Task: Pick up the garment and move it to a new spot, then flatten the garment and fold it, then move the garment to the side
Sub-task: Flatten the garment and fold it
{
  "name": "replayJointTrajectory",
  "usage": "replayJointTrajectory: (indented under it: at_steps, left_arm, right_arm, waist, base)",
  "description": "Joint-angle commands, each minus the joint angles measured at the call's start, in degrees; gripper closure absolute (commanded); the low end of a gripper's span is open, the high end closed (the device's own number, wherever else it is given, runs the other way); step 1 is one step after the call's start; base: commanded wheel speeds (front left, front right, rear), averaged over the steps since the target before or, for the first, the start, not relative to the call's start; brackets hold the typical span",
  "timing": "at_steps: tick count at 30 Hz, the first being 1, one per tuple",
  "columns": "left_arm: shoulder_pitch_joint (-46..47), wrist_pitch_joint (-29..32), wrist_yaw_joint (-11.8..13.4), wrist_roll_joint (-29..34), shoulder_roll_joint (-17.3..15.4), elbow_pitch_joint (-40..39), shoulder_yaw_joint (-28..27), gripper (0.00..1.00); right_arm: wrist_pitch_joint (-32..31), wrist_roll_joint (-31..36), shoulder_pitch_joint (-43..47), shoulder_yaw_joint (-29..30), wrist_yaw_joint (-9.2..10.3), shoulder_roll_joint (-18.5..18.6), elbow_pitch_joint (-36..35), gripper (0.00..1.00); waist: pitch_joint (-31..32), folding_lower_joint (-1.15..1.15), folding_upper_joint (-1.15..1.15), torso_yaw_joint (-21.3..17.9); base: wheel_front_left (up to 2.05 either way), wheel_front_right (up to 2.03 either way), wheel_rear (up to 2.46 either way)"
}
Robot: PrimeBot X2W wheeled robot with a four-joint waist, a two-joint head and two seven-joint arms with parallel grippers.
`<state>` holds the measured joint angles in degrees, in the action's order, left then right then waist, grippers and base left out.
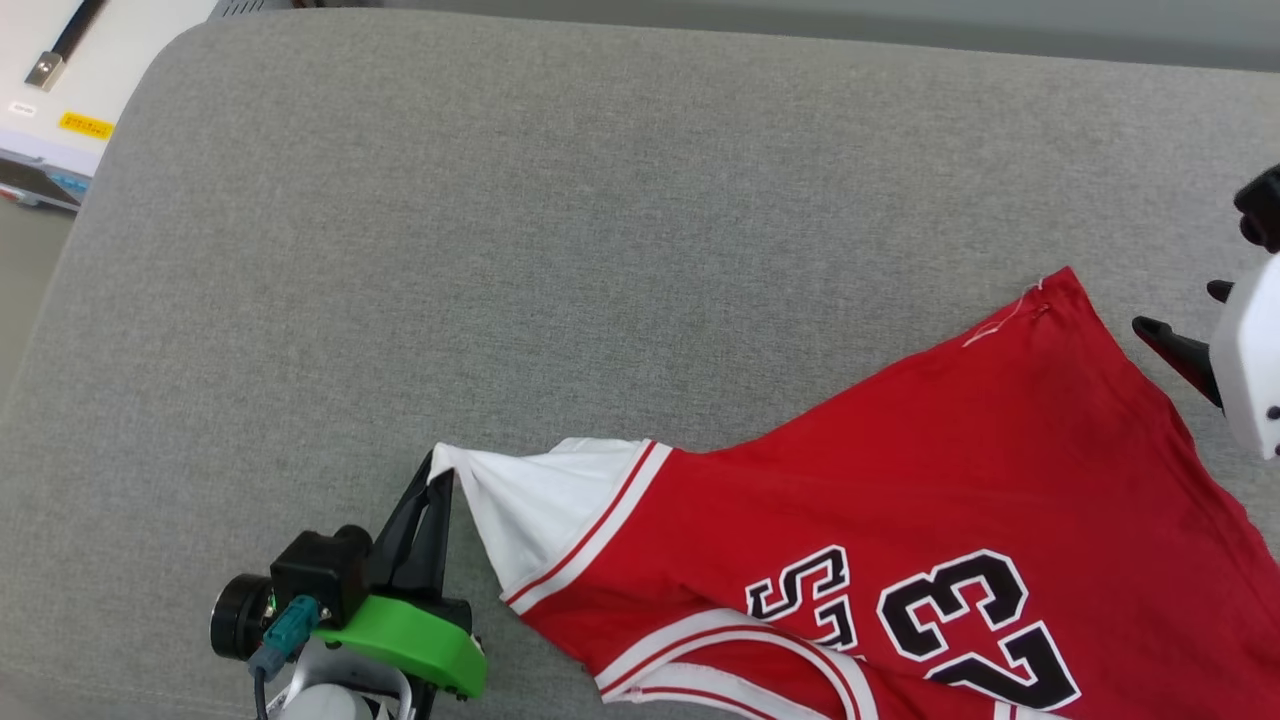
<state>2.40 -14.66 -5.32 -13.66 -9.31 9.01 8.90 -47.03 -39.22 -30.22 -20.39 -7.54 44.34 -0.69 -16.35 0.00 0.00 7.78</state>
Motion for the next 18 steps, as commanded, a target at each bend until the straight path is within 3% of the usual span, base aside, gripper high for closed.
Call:
replayJointTrajectory:
  at_steps: [1,5,12,17,18]
  left_arm:
    - [1.4,-0.3,-0.3,0.4,0.3,-0.4,0.1,1.0]
    - [2.9,-0.3,-0.5,0.9,1.1,-0.8,0.9,1.0]
    - [4.5,-0.3,-0.9,1.2,2.2,-0.8,1.5,1.0]
    - [4.8,-0.3,-1.1,1.4,2.7,-0.2,1.5,1.0]
    - [4.8,-0.3,-1.1,1.4,2.8,-0.1,1.4,1.0]
  right_arm:
    - [-1.1,1.0,-3.0,-2.2,0.05,-0.5,2.3,0.0]
    - [-3.0,1.4,-9.8,-8.1,0.05,-2.3,10.9,0.0]
    - [-0.5,-1.2,-15.2,-13.7,0.05,-7.2,24.4,0.0]
    - [-0.4,-1.9,-14.8,-21.5,0.05,-5.8,28.9,0.0]
    - [0.4,-3.0,-14.8,-22.1,0.05,-5.7,29.5,0.84]
  waist:
    - [-2.1,0.0,0.0,1.7]
    - [-3.9,0.0,0.0,2.9]
    - [-6.1,0.0,0.0,4.1]
    - [-6.0,0.0,0.0,4.4]
    - [-5.9,0.0,0.0,4.4]
  base:
    - [0.0,0.0,0.0]
    - [0.0,0.0,0.0]
    - [0.0,0.0,0.0]
    - [0.0,0.0,0.0]
    - [0.0,0.0,0.0]
